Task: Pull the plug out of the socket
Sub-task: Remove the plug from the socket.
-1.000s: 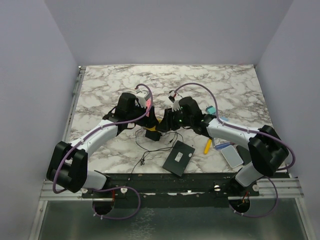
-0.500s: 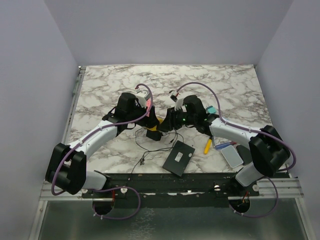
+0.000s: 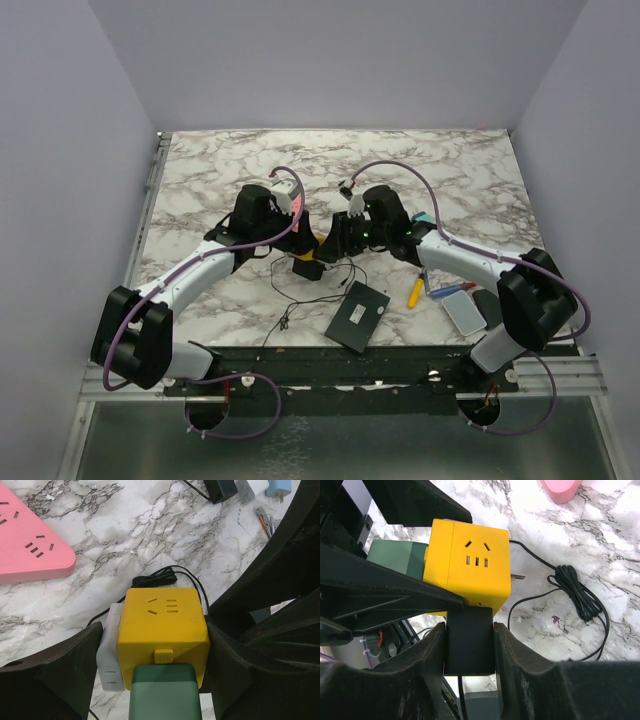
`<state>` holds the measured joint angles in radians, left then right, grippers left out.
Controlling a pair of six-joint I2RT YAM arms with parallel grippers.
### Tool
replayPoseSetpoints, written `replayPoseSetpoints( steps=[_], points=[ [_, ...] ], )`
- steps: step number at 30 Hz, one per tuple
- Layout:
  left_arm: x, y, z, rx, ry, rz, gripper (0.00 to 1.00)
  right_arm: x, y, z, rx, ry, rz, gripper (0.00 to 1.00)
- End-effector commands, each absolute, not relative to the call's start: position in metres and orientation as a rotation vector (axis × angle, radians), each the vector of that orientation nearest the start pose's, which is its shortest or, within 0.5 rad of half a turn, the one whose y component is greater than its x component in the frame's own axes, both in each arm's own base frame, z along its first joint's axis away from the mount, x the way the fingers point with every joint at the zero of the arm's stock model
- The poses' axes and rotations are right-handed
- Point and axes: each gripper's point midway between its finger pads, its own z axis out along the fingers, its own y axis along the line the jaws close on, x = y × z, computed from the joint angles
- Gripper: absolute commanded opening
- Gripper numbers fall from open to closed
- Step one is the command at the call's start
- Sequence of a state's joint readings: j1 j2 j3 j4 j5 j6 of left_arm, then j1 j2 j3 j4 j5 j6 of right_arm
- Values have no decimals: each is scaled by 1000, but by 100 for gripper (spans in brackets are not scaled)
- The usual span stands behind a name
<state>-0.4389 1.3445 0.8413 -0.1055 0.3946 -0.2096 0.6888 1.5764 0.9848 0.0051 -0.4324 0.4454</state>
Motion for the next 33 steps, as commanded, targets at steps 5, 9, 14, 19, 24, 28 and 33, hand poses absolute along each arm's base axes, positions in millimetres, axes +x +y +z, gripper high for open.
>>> replayPoseSetpoints(
  steps=[5, 9, 14, 19, 24, 28, 33],
  points=[
    [319, -235, 168, 470, 2070, -822, 0, 273, 340, 121, -454, 2410, 947, 0],
    [319, -234, 166, 467, 2074, -818, 0, 273, 344, 124, -447, 2425, 900, 0],
    [320, -234, 166, 466, 2075, -815, 0, 271, 348, 127, -440, 2446, 853, 0],
    [320, -234, 166, 464, 2076, -813, 0, 269, 352, 132, -440, 2449, 834, 0],
    [320, -233, 167, 467, 2073, -809, 0, 269, 352, 136, -448, 2435, 836, 0],
    [319, -233, 168, 471, 2069, -808, 0, 266, 355, 141, -483, 2403, 877, 0],
    [319, -233, 170, 478, 2063, -807, 0, 263, 357, 150, -562, 2345, 910, 0]
  ],
)
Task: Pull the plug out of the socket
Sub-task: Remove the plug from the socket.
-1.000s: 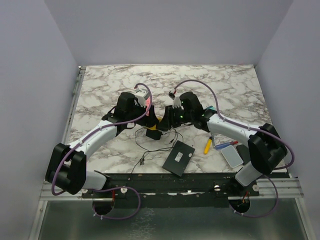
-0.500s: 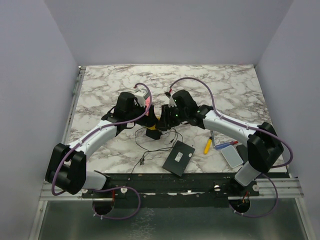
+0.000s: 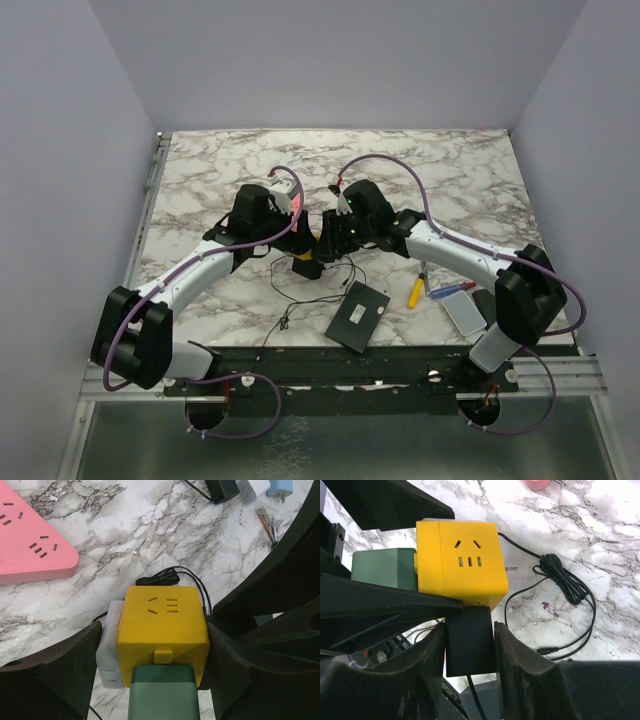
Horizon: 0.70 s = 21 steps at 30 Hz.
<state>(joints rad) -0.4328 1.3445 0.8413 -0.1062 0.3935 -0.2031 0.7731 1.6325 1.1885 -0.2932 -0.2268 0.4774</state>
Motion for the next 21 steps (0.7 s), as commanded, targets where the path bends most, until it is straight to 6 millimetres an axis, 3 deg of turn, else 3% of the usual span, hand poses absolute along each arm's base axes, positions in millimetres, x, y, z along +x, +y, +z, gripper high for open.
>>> replayPoseSetpoints(
  steps=[1, 21],
  points=[
    [319, -233, 170, 482, 2060, -806, 0, 262, 358, 152, -578, 2331, 921, 0],
    [313, -238, 176, 537, 2032, -842, 0, 243, 350, 176, -820, 2132, 1234, 0]
  ],
)
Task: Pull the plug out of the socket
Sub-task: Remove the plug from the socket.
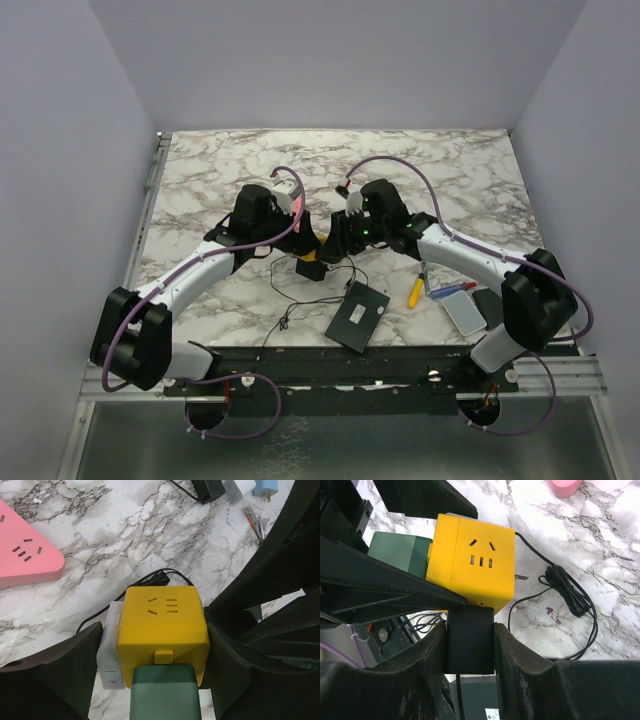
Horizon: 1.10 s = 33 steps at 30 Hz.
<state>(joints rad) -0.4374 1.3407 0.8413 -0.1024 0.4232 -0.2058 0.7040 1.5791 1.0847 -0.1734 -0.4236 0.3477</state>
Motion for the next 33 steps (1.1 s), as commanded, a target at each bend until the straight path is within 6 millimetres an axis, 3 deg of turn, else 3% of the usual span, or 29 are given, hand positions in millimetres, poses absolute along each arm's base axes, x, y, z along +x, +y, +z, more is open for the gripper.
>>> replayPoseSetpoints(
  steps=[1, 13, 33],
  points=[
    [313, -238, 176, 540, 2031, -843, 0, 243, 349, 176, -825, 2131, 1243, 0],
    [314, -237, 174, 537, 2035, -837, 0, 243, 348, 172, -853, 2139, 1254, 0],
    [322, -228, 163, 478, 2087, -763, 0, 270, 339, 143, -560, 2462, 1048, 0]
  ],
)
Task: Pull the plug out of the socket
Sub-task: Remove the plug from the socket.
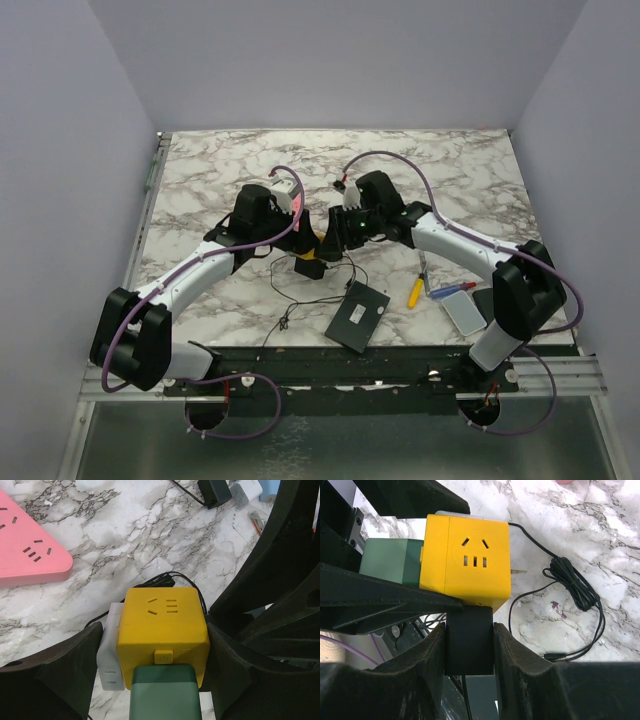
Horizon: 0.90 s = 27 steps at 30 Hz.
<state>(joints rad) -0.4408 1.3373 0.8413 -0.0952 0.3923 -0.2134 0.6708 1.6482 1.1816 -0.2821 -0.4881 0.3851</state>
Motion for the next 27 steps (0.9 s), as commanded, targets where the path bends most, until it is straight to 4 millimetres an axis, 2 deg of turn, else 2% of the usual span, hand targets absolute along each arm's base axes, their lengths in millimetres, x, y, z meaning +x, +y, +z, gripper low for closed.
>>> replayPoseSetpoints(
  steps=[1, 18, 27],
  points=[
    [322, -228, 163, 478, 2087, -763, 0, 272, 339, 143, -552, 2468, 1037, 0],
    [321, -228, 166, 477, 2081, -763, 0, 276, 333, 148, -421, 2577, 872, 0],
    [321, -227, 169, 475, 2073, -766, 0, 282, 342, 151, -372, 2569, 845, 0]
  ],
)
